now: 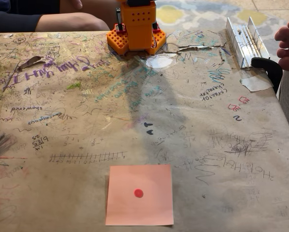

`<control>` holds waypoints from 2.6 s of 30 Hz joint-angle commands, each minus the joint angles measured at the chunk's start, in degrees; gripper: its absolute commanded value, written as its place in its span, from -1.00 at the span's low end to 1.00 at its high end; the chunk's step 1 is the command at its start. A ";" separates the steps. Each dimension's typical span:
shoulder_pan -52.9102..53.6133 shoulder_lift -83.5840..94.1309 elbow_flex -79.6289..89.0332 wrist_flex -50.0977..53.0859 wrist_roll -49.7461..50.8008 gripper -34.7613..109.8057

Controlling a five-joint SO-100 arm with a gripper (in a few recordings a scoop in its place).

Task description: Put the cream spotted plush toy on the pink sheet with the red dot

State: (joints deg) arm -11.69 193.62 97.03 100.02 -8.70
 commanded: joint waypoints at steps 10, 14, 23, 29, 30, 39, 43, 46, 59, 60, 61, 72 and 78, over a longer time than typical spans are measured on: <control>17.40 -73.92 -2.20 -37.35 2.20 -0.52; 17.23 -84.11 -8.79 -22.06 -7.47 0.09; 16.61 -40.08 32.96 -30.06 -16.35 0.01; 23.99 -36.30 43.86 -35.42 -22.15 0.01; 25.22 -35.42 45.62 -36.21 -23.38 0.01; 20.57 -22.06 59.41 -35.33 -23.82 -0.21; 12.22 -13.18 61.35 -28.39 -18.98 -0.52; 9.05 -12.13 62.49 -27.25 -16.88 -0.52; 5.63 -0.53 75.15 -30.50 -14.41 -0.52; 5.10 -0.53 75.76 -30.85 -14.15 -0.52; 4.66 -0.53 76.38 -31.11 -14.06 -0.52; 2.72 -0.53 78.40 -31.73 -11.25 -0.52; 2.90 -0.44 78.31 -31.64 -10.99 -0.52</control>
State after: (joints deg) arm -8.26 192.74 175.78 68.82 -19.25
